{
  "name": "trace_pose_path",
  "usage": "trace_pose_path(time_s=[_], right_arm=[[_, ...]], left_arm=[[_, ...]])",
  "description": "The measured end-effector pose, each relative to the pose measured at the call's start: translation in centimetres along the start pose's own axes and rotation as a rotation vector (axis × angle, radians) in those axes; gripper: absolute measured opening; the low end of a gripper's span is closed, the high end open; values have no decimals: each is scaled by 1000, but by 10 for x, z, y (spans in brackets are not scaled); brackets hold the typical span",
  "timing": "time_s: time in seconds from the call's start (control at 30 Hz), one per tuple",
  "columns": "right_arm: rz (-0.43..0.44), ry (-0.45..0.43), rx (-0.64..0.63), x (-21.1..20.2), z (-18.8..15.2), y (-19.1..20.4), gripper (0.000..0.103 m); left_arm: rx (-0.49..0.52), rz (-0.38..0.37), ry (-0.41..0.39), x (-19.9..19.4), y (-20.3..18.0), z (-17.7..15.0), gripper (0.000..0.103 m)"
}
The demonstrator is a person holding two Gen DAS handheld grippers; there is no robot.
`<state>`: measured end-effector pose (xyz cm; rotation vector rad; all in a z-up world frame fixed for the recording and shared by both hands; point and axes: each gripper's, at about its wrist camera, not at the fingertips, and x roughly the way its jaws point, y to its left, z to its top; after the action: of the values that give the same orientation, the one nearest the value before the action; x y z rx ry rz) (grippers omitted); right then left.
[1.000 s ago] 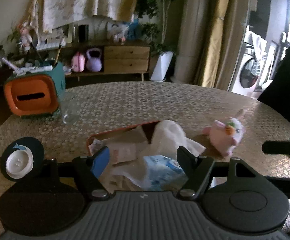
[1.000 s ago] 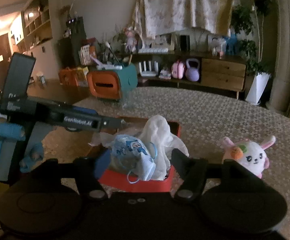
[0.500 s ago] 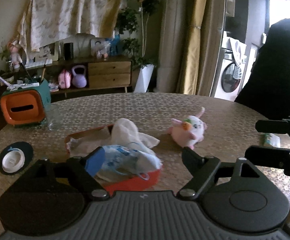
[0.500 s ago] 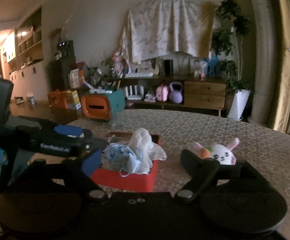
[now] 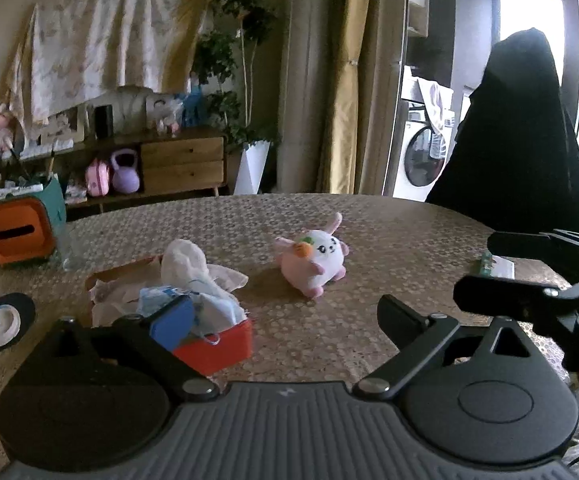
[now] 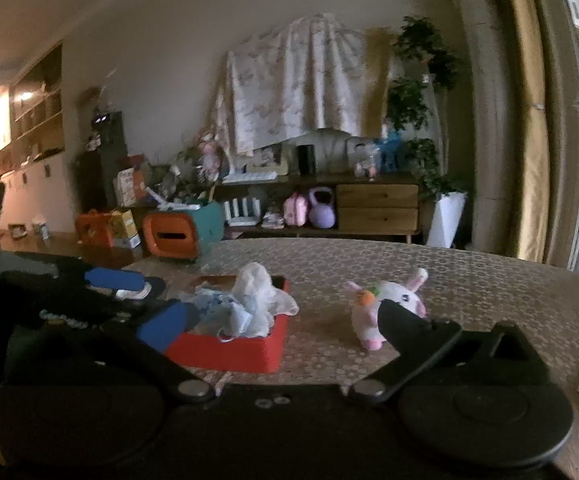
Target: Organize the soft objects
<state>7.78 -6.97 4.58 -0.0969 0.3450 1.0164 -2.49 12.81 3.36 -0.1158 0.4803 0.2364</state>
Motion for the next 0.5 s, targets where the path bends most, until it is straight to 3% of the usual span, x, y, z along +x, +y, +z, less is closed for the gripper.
trace_pose_path(time_s=[0.17,0.3,0.5], right_arm=[[-30,-20,42,-10,-8,-10,103],[-39,-29,78,-17,-15,-16,103],[-56,-43,56,-21,-19,-13,103]], left_arm=[[-12,-20,-23,-8,-11,-2,101],[-13,7,-28,-12,-15,-2,101],[-31,1,-38,-19,-17,-3,101]])
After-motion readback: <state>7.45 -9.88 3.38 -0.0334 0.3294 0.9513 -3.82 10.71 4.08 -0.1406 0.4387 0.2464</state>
